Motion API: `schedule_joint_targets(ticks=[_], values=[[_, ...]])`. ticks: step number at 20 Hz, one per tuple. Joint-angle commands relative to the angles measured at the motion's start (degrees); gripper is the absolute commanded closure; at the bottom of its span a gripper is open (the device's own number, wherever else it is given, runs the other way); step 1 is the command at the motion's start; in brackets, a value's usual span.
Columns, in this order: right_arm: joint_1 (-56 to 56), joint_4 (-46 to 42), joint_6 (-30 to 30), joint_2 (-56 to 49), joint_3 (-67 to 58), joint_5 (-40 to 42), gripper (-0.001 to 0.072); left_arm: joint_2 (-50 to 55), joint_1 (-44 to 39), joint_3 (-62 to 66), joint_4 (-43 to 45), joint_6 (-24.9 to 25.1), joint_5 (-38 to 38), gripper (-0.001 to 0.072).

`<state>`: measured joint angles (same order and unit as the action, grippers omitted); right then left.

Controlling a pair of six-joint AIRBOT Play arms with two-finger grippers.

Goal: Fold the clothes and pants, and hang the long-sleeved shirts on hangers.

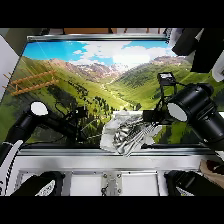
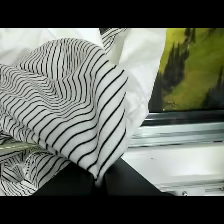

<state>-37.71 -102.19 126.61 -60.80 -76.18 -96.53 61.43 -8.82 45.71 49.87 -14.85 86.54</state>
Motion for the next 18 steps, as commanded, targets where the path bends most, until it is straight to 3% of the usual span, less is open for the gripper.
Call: schedule_joint_targets(ticks=[1, 10, 18], values=[[0.0, -0.6, -2.7, -0.1, -1.3, 0.1, 0.0694, 1.6, 0.0, 0.0, -1.2, 2.9, 0.2, 0.0699], [-2.0, 0.0, -2.8, 0.0, -2.5, 0.8, 0.0694, 2.4, 0.0, 0.0, -3.6, 3.1, -1.0, 0.0698], [-5.0, 0.0, -1.9, -0.1, -2.5, 10.3, 0.0694, 2.4, 0.0, 0.0, -3.6, 3.1, -0.6, 0.0698]])
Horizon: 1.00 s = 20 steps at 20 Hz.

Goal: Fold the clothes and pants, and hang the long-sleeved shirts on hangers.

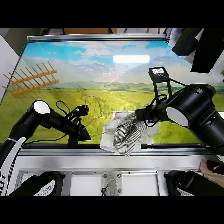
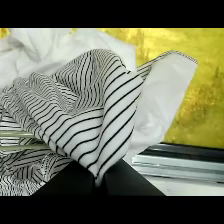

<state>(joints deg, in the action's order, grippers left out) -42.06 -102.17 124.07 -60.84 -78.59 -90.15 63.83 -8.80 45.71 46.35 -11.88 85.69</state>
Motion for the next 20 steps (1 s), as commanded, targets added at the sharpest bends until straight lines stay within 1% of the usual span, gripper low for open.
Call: schedule_joint_targets(ticks=[1, 6, 8, 13, 20], values=[[-1.0, 0.0, 0.7, 0.0, -0.1, 5.0, 0.0694, 0.0, 0.0, 0.0, 0.0, 0.1, 0.2, 0.0698], [-4.6, 0.1, 0.7, 0.0, -0.1, 10.5, 0.0694, 0.0, 0.0, 0.0, 0.0, 0.1, 0.2, 0.0698], [-6.1, 0.2, 2.3, 0.0, -0.1, 12.4, 0.0695, 0.0, 0.0, 0.0, 0.0, 0.1, 0.2, 0.0697], [-9.1, 4.4, 3.7, -0.7, -0.1, 17.8, 0.0694, 0.0, 0.0, 0.0, 0.0, 0.1, 0.2, 0.0697], [-14.2, 7.2, 4.3, -4.0, -0.1, 25.3, 0.0694, 0.0, 0.0, 0.0, 0.0, 0.1, 0.2, 0.0697]])
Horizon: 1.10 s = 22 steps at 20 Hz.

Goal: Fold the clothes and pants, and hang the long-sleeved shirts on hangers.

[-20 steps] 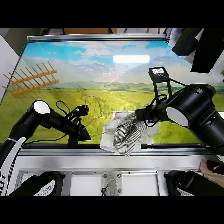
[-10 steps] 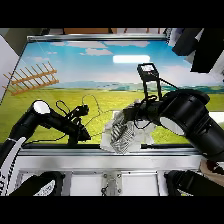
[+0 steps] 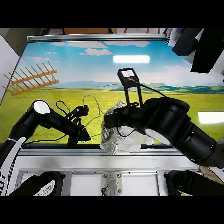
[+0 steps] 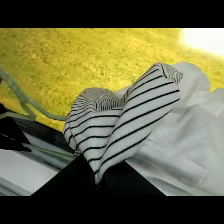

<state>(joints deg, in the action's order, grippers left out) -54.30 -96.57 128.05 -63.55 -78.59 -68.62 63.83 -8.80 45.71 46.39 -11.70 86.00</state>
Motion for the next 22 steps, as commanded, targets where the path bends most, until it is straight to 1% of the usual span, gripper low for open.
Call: schedule_joint_targets(ticks=[1, 5, 12, 13, 14, 15, 16, 19, 21, 22], values=[[-2.6, 1.7, 0.3, -1.6, -0.1, 4.8, 0.0695, 0.0, 0.0, 0.0, -0.1, -0.1, -0.1, 0.0697], [-3.4, 2.8, 0.3, -2.8, -0.1, 7.0, 0.0694, 0.0, 0.0, 0.0, -0.1, -0.1, -0.1, 0.0697], [-3.4, 3.0, 0.3, -2.7, -0.1, 6.9, 0.0683, 0.0, 0.0, 0.0, -0.1, -0.1, -0.1, 0.0697], [-3.4, 3.0, 0.3, -2.4, -0.1, 6.8, 0.0647, 0.0, 0.0, 0.0, -0.1, -0.1, -0.1, 0.0697], [-3.3, 3.0, 0.3, -2.0, -0.1, 6.8, 0.0398, 0.0, 0.0, 0.0, 0.0, -0.1, -0.1, 0.0697], [-3.3, 3.0, -0.2, -1.5, -0.1, 6.9, 0.0050, 0.0, 0.0, 0.0, -0.1, -0.1, -0.1, 0.0697], [-3.3, 3.0, -0.7, -0.9, -0.1, 6.8, -0.0006, 0.0, 0.0, 0.0, -0.1, -0.1, -0.1, 0.0697], [-3.2, 3.0, -0.7, 1.2, -0.2, 5.2, -0.0006, 0.0, 0.0, 0.0, -0.1, -0.1, -0.1, 0.0697], [-1.3, 5.0, -1.1, 2.8, -1.3, 0.0, -0.0006, 0.0, 0.0, 0.0, 0.0, -0.1, -0.1, 0.0697], [0.7, 7.7, -4.3, 3.6, -2.0, -2.7, -0.0006, 0.0, 0.0, 0.0, 0.0, -0.1, -0.1, 0.0697]])
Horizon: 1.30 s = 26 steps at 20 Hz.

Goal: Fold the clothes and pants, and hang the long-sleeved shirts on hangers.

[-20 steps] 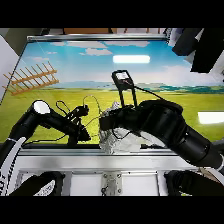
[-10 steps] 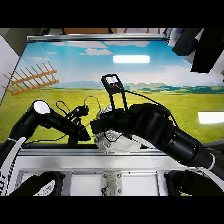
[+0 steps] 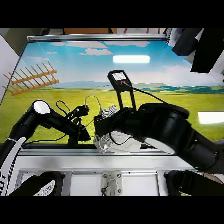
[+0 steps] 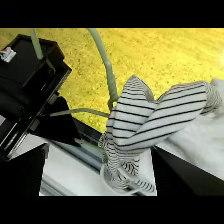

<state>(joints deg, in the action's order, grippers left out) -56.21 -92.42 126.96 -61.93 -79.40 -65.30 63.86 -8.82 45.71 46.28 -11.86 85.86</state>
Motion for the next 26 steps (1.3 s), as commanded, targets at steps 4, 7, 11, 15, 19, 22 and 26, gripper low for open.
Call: schedule_joint_targets(ticks=[4, 7, 11, 15, 19, 22, 26], values=[[21.1, 28.3, -29.4, 4.9, -2.8, -12.5, -0.0006, 0.0, 0.0, 0.0, 0.1, 0.1, 0.0, 0.0697], [37.0, 46.5, -47.2, 4.8, -2.8, -17.3, -0.0006, 0.0, 0.0, 0.0, 0.1, 0.1, 0.0, 0.0697], [48.2, 49.6, -49.1, 4.8, -2.8, -17.1, -0.0006, 0.0, 0.0, 0.0, 0.1, 0.1, 0.0, 0.0697], [55.3, 50.7, -69.9, 4.6, 0.5, -23.2, -0.0006, 0.0, 0.0, 0.0, 0.1, 0.1, 0.1, 0.0697], [67.2, 61.4, -92.0, 4.6, 13.0, -26.7, -0.0006, 0.0, 0.0, 0.0, 0.1, 0.1, 0.0, 0.0697], [73.5, 68.2, -109.8, 4.5, 23.0, -26.7, -0.0006, 0.0, 0.0, 0.0, 0.1, 0.1, 0.0, 0.0697], [74.9, 71.0, -116.8, 0.9, 29.6, -28.3, -0.0006, 0.0, 0.0, 0.0, 0.2, 0.1, 0.0, 0.0697]])
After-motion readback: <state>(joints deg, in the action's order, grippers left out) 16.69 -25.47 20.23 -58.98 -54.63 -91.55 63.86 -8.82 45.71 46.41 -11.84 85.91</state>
